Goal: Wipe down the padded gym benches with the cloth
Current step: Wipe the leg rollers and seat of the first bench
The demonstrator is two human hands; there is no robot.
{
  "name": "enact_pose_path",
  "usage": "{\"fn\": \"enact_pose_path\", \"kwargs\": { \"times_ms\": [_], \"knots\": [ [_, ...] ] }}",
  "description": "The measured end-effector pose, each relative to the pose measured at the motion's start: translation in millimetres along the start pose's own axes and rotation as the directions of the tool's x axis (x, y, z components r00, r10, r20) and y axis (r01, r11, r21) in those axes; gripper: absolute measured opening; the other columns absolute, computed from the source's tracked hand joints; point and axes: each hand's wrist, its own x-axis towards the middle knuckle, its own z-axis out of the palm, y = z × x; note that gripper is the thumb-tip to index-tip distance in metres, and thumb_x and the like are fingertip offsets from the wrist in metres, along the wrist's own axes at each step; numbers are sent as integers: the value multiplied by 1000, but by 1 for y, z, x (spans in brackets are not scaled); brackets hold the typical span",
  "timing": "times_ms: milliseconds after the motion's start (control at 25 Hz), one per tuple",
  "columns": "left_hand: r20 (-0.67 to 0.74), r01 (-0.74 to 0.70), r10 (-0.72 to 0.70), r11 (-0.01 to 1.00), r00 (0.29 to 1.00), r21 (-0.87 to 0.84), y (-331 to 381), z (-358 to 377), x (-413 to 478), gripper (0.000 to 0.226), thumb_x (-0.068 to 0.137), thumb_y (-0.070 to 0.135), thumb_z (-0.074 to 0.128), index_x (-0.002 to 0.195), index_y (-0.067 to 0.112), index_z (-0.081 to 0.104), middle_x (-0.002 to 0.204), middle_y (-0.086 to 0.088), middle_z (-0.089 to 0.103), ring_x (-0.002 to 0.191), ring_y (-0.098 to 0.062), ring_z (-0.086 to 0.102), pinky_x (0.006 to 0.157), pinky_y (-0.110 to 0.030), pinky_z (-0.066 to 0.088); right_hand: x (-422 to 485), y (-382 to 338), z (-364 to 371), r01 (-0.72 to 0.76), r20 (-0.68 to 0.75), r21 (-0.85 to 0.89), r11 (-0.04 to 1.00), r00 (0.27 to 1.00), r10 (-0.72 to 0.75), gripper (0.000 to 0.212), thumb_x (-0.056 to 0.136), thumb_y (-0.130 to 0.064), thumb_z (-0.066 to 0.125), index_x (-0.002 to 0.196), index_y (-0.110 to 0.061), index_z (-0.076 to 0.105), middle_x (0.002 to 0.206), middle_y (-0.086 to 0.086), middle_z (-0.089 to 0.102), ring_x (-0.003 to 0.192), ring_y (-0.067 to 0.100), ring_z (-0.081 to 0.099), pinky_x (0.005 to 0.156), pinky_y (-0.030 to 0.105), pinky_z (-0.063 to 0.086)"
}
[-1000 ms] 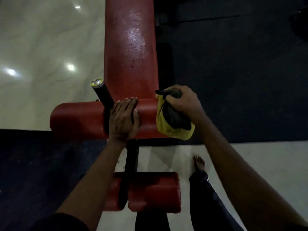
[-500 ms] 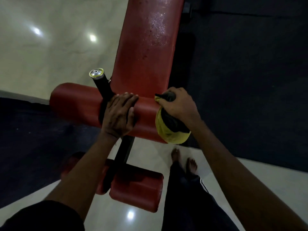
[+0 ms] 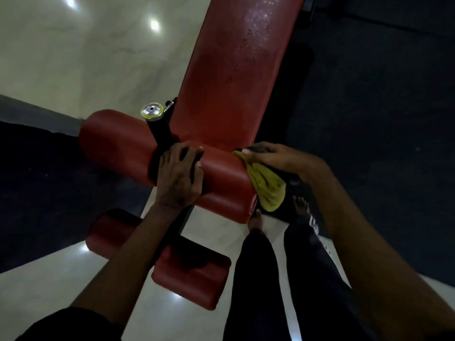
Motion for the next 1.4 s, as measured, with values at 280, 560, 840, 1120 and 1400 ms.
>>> {"fn": "enact_pose_path", "kwargs": {
  "times_ms": [280, 560, 840, 1120, 1400],
  "knots": [
    [-14, 279, -279, 960, 960, -8, 31, 1, 10, 31, 91, 18, 55, 121, 16, 63, 130, -3, 60, 128, -22, 50, 108, -29, 30, 47, -3, 1, 55, 39, 106, 993, 997, -59, 11, 90, -39, 71, 100, -43, 72, 119, -5, 67, 113, 18, 62, 98, 35, 52],
    [-106, 447, -452, 892, 886, -64, 49, 7, 11, 27, 94, 14, 55, 116, 14, 70, 128, -2, 65, 130, -21, 53, 106, -38, 38, 36, 23, -25, 48, 108, 88, 995, 993, -57, 26, 93, -18, 67, 92, -43, 71, 105, -11, 69, 102, 9, 64, 94, 29, 51],
    [-200, 474, -485, 875, 851, -104, 51, 12, 7, 25, 98, 9, 53, 115, 5, 70, 124, -11, 66, 126, -27, 55, 109, -36, 39, 98, -30, 4, 88, 324, 12, 996, 942, -87, 21, 102, -10, 55, 106, -22, 71, 107, -5, 65, 99, 10, 61, 78, 15, 47],
    [-248, 511, -528, 849, 812, -133, 50, 16, 2, 24, 97, 9, 55, 114, 5, 71, 119, -14, 65, 118, -27, 54, 104, -37, 41, 99, -26, -3, 84, 311, -68, 994, 949, -58, 24, 99, -10, 57, 116, -21, 69, 115, -8, 62, 104, 7, 59, 84, 16, 45],
    [-262, 484, -500, 866, 826, -126, 49, 18, 2, 24, 97, 9, 57, 114, 7, 73, 121, -10, 68, 119, -28, 59, 105, -35, 39, 125, -32, 12, 22, 372, -129, 991, 928, 28, 25, 105, -14, 51, 125, -17, 65, 127, 4, 63, 116, 19, 59, 98, 26, 49]
  ]
}}
